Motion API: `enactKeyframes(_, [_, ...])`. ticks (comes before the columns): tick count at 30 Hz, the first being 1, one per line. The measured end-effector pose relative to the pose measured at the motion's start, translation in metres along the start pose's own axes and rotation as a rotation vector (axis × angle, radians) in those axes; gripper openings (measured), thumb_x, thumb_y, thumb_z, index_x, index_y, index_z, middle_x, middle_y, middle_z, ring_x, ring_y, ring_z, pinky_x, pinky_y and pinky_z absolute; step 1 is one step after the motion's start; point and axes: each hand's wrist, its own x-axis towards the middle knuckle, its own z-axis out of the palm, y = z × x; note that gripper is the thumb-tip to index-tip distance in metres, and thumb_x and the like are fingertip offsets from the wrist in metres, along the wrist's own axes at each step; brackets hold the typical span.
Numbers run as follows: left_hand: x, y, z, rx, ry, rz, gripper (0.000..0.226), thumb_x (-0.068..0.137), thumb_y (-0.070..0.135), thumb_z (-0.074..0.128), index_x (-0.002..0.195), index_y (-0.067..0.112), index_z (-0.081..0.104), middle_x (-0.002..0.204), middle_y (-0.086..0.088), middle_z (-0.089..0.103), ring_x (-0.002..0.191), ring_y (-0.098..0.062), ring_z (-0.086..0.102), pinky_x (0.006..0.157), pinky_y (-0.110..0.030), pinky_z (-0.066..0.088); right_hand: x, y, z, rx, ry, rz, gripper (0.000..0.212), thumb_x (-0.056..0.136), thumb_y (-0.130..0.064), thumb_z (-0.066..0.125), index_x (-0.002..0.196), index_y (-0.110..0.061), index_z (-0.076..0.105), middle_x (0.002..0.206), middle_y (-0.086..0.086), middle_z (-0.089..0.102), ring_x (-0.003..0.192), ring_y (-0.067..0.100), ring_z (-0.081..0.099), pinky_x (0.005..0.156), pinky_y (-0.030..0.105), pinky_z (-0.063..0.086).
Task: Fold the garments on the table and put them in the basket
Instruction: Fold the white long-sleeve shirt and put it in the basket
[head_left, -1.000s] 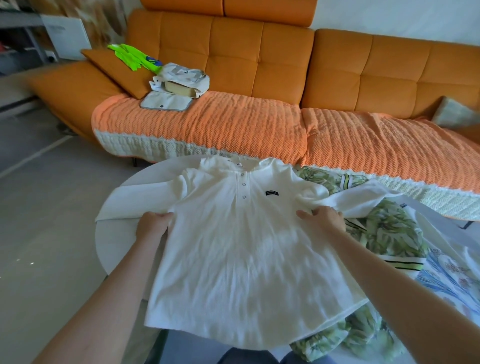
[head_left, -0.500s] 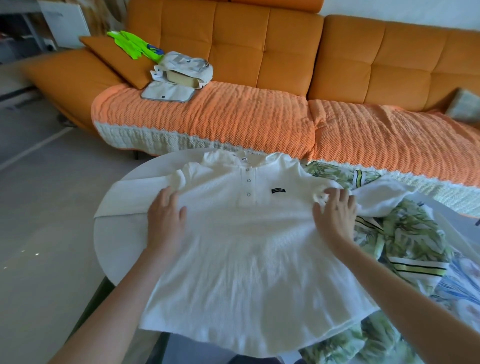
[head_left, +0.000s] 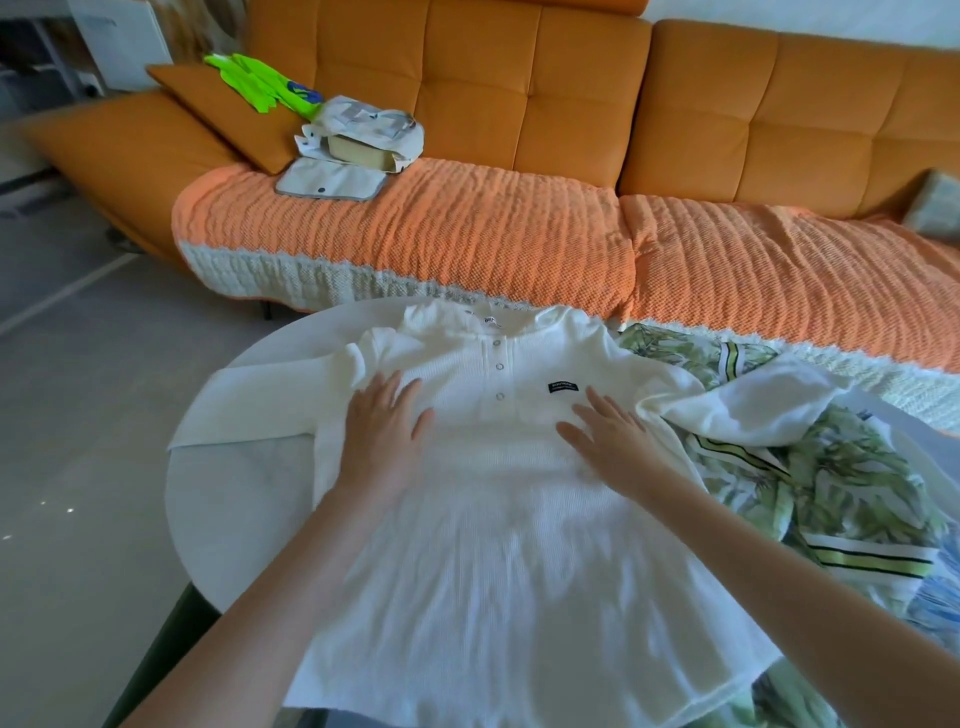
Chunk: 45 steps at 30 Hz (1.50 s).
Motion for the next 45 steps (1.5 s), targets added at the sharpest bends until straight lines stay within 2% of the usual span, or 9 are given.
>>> enactKeyframes(7, [0.037, 0.043, 0.052, 0.053, -0.208, 0.060, 0.059, 0.098, 0.050, 0.017, 0.151, 0.023, 0.011, 0.159, -0.004, -0.001, 0.146, -0.020, -0.007, 0.118, -0.044, -0.004, 0.071, -0.037, -0.015, 0.122, 0.230, -0.074, 0.046, 0.099, -0.034, 0.038, 0.141, -0.014, 0.038, 0.153, 0.006, 0.026, 0.142, 0.019, 0.021, 0.115, 0.036, 0.016])
enactKeyframes(16, [0.031, 0.042, 0.075, 0.023, 0.001, 0.071, 0.072, 0.085, 0.058, 0.009, 0.147, 0.027, 0.027, 0.157, 0.004, 0.016, 0.146, -0.015, 0.003, 0.114, -0.039, -0.007, 0.173, -0.055, -0.030, 0.231, 0.249, -0.076, 0.042, 0.097, -0.023, 0.044, 0.137, -0.008, 0.043, 0.142, 0.008, 0.044, 0.129, 0.025, 0.041, 0.108, 0.042, 0.034])
enactKeyframes(23, [0.033, 0.039, 0.081, -0.031, 0.059, 0.071, 0.066, 0.085, 0.054, 0.024, 0.141, 0.024, 0.042, 0.152, 0.003, 0.031, 0.144, -0.017, 0.018, 0.113, -0.041, 0.002, 0.229, -0.070, -0.042, 0.157, -0.070, -0.025, 0.060, 0.096, -0.015, 0.047, 0.149, -0.010, 0.019, 0.151, 0.013, 0.030, 0.126, 0.028, 0.045, 0.098, 0.030, 0.042])
enactKeyframes(26, [0.034, 0.038, 0.080, -0.043, 0.054, 0.074, 0.067, 0.085, 0.055, 0.020, 0.143, 0.026, 0.037, 0.154, 0.005, 0.025, 0.145, -0.015, 0.011, 0.114, -0.040, -0.002, 0.235, -0.066, -0.041, 0.114, -0.196, -0.064, 0.057, 0.088, -0.004, 0.052, 0.142, -0.005, 0.033, 0.137, 0.011, 0.045, 0.099, 0.022, 0.054, 0.071, 0.021, 0.047])
enactKeyframes(30, [0.033, 0.039, 0.079, -0.056, 0.055, 0.074, 0.068, 0.085, 0.055, 0.020, 0.144, 0.026, 0.037, 0.154, 0.005, 0.025, 0.145, -0.015, 0.010, 0.114, -0.040, -0.003, 0.235, -0.066, -0.047, -0.023, -0.240, -0.146, 0.040, 0.084, -0.005, 0.057, 0.124, -0.010, 0.054, 0.107, 0.003, 0.056, 0.093, 0.022, 0.049, 0.075, 0.029, 0.039])
enactKeyframes(33, [0.033, 0.039, 0.079, -0.063, 0.060, 0.076, 0.067, 0.086, 0.054, 0.020, 0.145, 0.025, 0.035, 0.155, 0.004, 0.022, 0.146, -0.014, 0.008, 0.114, -0.039, -0.003, 0.228, -0.073, -0.056, 0.185, -0.007, -0.199, 0.012, 0.077, -0.006, 0.064, 0.078, -0.016, 0.057, 0.071, -0.003, 0.051, 0.076, 0.021, 0.051, 0.055, 0.023, 0.038])
enactKeyframes(39, [0.034, 0.038, 0.078, -0.067, 0.062, 0.055, 0.066, 0.085, 0.050, 0.023, 0.144, 0.022, 0.036, 0.155, -0.001, 0.023, 0.146, -0.019, 0.008, 0.114, -0.039, -0.004, 0.160, -0.076, -0.043, 0.062, 0.858, -0.614, 0.012, 0.069, -0.001, 0.055, 0.075, -0.011, 0.054, 0.063, 0.002, 0.056, 0.057, 0.025, 0.053, 0.051, 0.025, 0.030])
enactKeyframes(43, [0.031, 0.038, 0.075, -0.069, 0.086, 0.041, 0.051, 0.084, 0.048, 0.038, 0.126, 0.025, 0.057, 0.121, 0.000, 0.063, 0.125, -0.025, 0.048, 0.107, -0.039, 0.021, 0.106, -0.066, -0.034, -0.225, -0.164, -0.549, 0.011, 0.084, -0.025, 0.056, 0.094, -0.025, 0.053, 0.073, -0.016, 0.054, 0.066, 0.010, 0.053, 0.064, 0.026, 0.039])
enactKeyframes(45, [0.030, 0.038, 0.076, -0.066, 0.094, 0.039, 0.048, 0.085, 0.048, 0.042, 0.120, 0.023, 0.061, 0.114, 0.000, 0.066, 0.119, -0.027, 0.052, 0.105, -0.038, 0.024, 0.101, -0.063, -0.058, 0.013, -0.445, -0.436, 0.018, 0.087, -0.039, 0.059, 0.095, -0.023, 0.063, 0.079, -0.010, 0.068, 0.071, 0.010, 0.066, 0.070, 0.026, 0.052])
